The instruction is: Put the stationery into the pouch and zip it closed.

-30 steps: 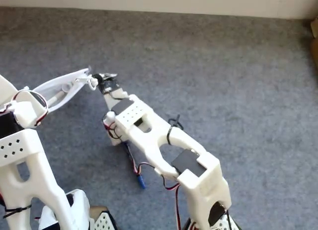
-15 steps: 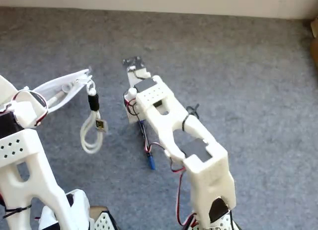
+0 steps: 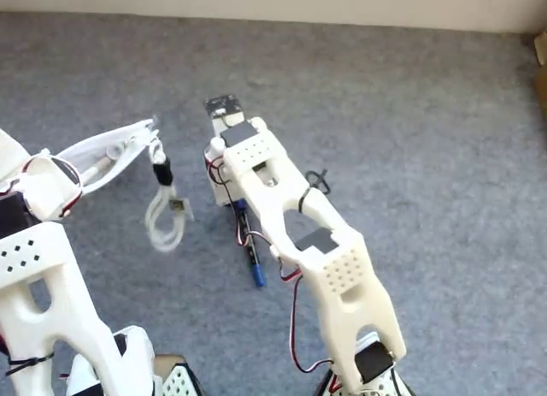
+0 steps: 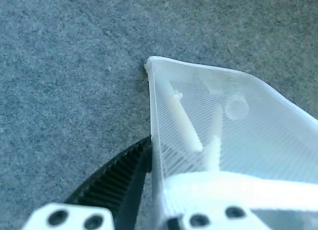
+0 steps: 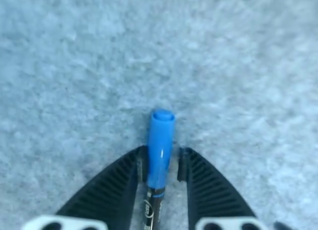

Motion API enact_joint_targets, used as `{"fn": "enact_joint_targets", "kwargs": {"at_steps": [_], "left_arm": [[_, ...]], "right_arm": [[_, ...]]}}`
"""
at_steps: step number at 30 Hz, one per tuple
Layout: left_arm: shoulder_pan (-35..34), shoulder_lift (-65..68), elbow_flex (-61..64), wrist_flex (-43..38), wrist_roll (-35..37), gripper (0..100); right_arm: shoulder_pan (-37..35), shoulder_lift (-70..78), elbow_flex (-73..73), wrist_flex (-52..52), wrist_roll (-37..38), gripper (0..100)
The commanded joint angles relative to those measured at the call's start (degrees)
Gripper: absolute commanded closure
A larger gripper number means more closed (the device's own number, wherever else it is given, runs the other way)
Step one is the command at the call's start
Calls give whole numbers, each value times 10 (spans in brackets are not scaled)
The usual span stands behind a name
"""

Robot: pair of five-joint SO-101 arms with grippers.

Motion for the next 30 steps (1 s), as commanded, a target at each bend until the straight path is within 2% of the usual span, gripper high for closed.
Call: {"fn": "enact_joint_targets", "kwargs": {"at_steps": [1,3,7,18,22,30], "left_arm": [[-7,-25,-10,-9,5,987],[-7,-25,-10,-9,5,987],[-7,-25,-10,-9,5,987],[18,-25,-11,-9,4,986],[63,-25,-11,-9,-32,988],[124,-25,-12,-9,-40,986]], "right_arm": [[4,15,-57,36,4,882],[4,24,-80,55,4,893],[5,29,-122,86,5,998],[18,28,-227,181,5,988],[18,28,-276,212,6,988],[58,27,-367,219,6,988]]}}
